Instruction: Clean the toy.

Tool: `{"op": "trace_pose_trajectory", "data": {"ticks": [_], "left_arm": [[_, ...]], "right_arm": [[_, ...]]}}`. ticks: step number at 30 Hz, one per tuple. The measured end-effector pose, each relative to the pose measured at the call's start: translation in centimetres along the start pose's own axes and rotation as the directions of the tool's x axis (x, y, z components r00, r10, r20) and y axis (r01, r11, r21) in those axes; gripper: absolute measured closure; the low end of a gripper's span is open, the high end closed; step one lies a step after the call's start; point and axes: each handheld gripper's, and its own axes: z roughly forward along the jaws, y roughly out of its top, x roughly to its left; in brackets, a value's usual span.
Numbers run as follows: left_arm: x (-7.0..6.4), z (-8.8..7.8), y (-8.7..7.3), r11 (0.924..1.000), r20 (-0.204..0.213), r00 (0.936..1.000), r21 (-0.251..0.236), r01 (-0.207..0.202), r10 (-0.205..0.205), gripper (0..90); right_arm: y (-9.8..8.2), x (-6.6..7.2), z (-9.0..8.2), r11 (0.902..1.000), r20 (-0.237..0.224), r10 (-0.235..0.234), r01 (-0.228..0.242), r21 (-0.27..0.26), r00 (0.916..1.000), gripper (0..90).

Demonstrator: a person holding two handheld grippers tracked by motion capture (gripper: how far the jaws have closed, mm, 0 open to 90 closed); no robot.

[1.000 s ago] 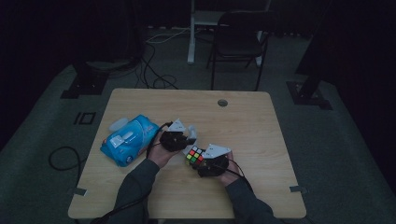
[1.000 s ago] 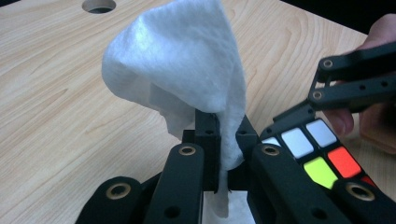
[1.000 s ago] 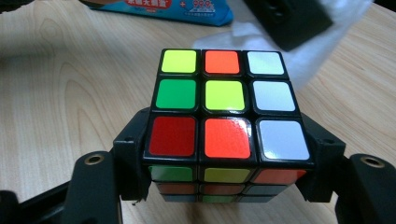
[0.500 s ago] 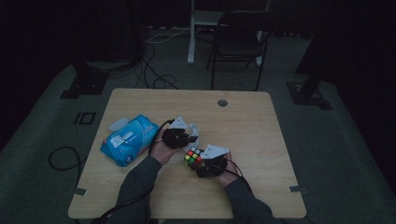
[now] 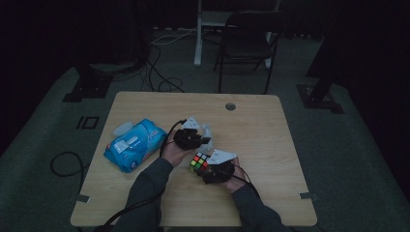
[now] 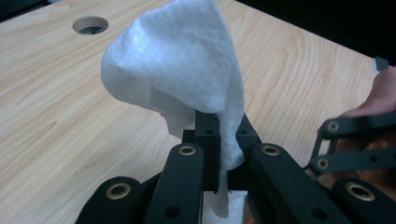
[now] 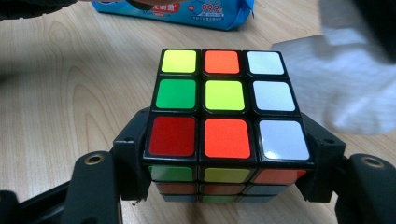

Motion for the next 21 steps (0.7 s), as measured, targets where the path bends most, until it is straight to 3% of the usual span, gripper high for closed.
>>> {"op": "trace_pose_trajectory", "data": {"ticks": [7,21], "left_arm": [[-0.5,0.0,0.7,0.9999,0.013,0.9998,-0.01,-0.014,0.014,87.2],[-0.8,1.1,-0.2,0.9996,0.034,0.9994,0.029,-0.005,0.004,87.2]], "right_arm": [[-0.2,-0.1,0.2,1.0,0.004,0.001,-0.001,0.008,1.0,34.1],[0.1,-0.5,-0.4,0.9999,0.029,0.008,-0.007,-0.013,0.9996,34.1]]}}
